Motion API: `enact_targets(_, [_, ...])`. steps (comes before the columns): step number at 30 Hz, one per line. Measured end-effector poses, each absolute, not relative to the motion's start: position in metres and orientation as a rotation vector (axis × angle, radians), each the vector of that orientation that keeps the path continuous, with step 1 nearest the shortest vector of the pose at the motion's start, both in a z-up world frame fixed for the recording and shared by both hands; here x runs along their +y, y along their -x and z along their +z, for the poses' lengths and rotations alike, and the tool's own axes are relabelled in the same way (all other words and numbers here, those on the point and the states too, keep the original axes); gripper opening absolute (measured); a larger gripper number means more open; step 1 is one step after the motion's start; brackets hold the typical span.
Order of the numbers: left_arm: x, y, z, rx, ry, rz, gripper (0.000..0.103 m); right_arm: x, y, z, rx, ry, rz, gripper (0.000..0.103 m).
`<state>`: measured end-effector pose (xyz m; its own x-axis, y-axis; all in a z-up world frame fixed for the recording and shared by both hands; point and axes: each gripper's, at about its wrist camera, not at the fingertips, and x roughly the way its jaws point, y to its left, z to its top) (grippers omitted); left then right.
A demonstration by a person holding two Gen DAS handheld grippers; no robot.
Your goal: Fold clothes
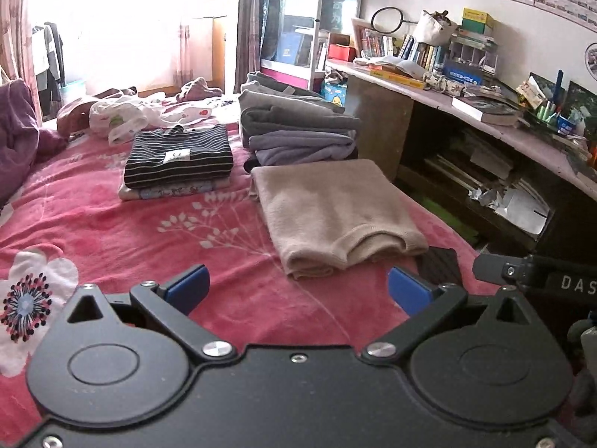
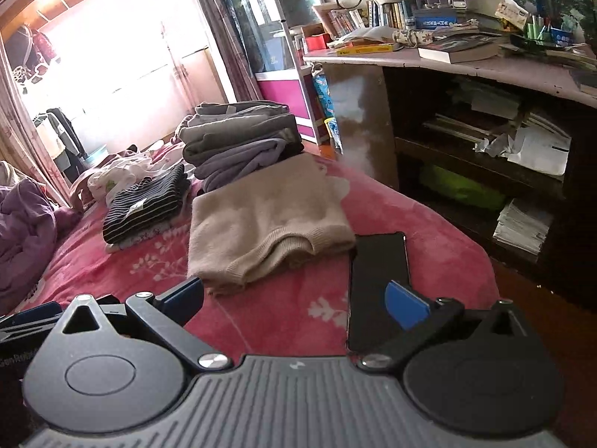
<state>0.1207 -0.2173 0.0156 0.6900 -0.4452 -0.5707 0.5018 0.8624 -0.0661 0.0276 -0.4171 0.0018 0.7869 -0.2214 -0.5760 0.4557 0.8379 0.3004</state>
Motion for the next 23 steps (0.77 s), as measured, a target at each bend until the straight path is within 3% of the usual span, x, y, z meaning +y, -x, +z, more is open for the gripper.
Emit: enact_targets(23, [-0.212, -0.100, 0.017, 0.630, -0.066, -0.556, 0.103, -0.405, -0.005, 0.009, 0.539, -0.433, -0.368, 0.103])
